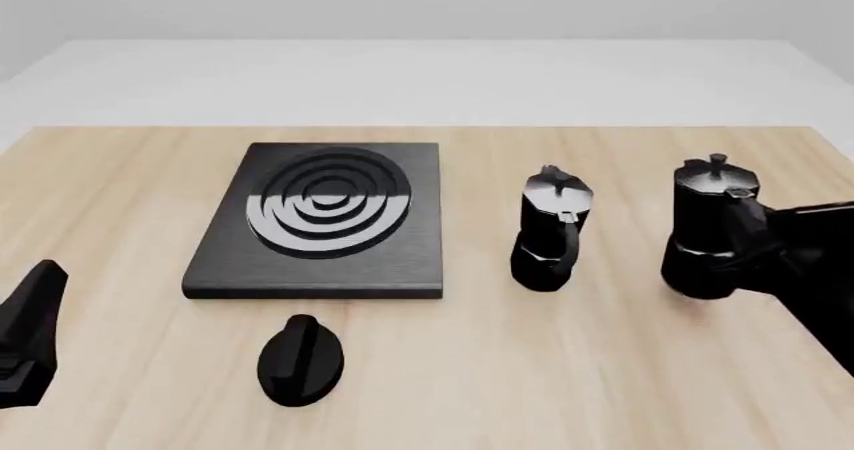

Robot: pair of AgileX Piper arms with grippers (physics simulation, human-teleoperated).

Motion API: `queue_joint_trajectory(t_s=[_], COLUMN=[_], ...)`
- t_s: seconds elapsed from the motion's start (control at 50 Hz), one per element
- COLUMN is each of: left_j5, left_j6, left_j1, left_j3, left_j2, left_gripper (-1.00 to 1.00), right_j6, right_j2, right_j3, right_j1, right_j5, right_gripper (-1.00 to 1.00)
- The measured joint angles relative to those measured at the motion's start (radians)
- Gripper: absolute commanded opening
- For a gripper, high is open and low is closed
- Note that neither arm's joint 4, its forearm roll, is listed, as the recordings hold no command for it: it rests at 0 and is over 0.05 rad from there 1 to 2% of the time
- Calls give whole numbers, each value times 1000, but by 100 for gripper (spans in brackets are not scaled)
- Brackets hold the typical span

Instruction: Put the right moka pot on the stove.

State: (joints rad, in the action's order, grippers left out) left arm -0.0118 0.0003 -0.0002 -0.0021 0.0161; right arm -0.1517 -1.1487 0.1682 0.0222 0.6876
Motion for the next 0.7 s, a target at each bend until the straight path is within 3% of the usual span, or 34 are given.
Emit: queue_joint_trajectory(t_s=[0.34,0.7], left_j5=[0,0], left_j6=[0,0], left_j1=[0,0], left_j3=[0,0], left_j2=[0,0], left_gripper=[100,100], right_j6=[-14,-3], right_j2=[167,263], right_j3=[67,209], right_j1=[-56,-175], right_j5=[-178,-332], right_gripper=[-100,-100])
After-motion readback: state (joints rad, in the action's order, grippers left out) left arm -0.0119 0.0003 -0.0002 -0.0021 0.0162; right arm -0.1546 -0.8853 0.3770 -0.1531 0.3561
